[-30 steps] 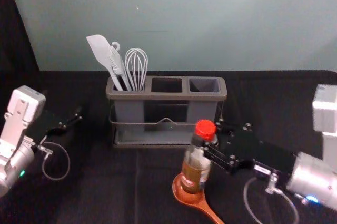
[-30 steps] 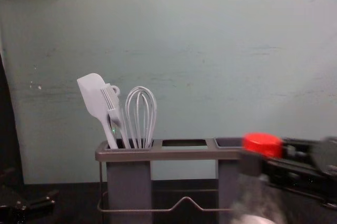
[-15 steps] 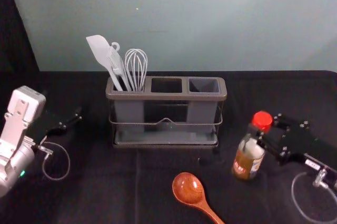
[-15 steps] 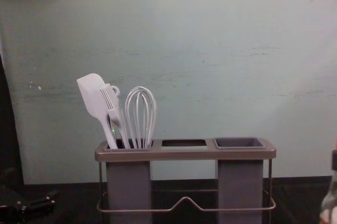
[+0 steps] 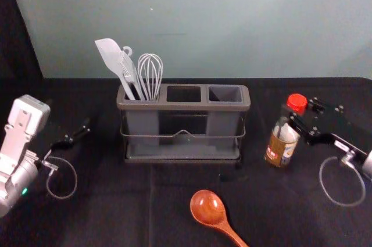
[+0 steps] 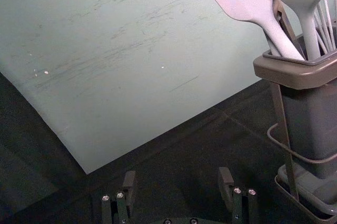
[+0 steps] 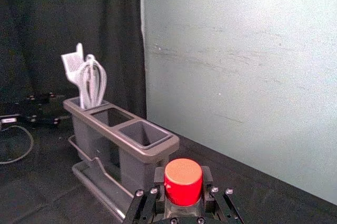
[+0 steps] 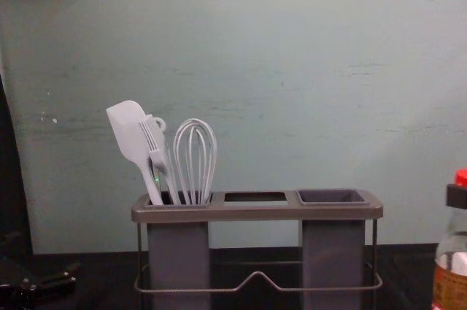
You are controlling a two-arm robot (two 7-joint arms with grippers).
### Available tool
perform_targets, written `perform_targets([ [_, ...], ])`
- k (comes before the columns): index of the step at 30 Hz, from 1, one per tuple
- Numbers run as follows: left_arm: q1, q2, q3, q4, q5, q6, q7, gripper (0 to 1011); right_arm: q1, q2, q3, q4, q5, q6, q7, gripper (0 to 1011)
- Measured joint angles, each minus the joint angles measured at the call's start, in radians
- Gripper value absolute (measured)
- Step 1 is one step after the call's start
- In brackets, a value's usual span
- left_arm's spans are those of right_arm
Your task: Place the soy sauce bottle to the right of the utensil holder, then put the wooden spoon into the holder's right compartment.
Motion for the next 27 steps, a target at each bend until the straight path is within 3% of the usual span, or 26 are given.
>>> perform_targets([
  [3, 0.000, 0.000, 0.000, 0.000, 0.000, 0.000, 0.000, 1012, 0.083, -0.047, -0.036, 0.071, -0.026, 0.038, 0.003, 387],
  [10, 0.000, 0.000, 0.000, 0.000, 0.000, 0.000, 0.000, 1011, 0.154, -0.090, -0.068, 0.138, -0.050, 0.060, 0.009, 386],
  [27, 0.000, 0.000, 0.000, 0.000, 0.000, 0.000, 0.000, 1012, 0.209, -0.136, -0.084, 0.198, -0.065, 0.060, 0.014, 387],
])
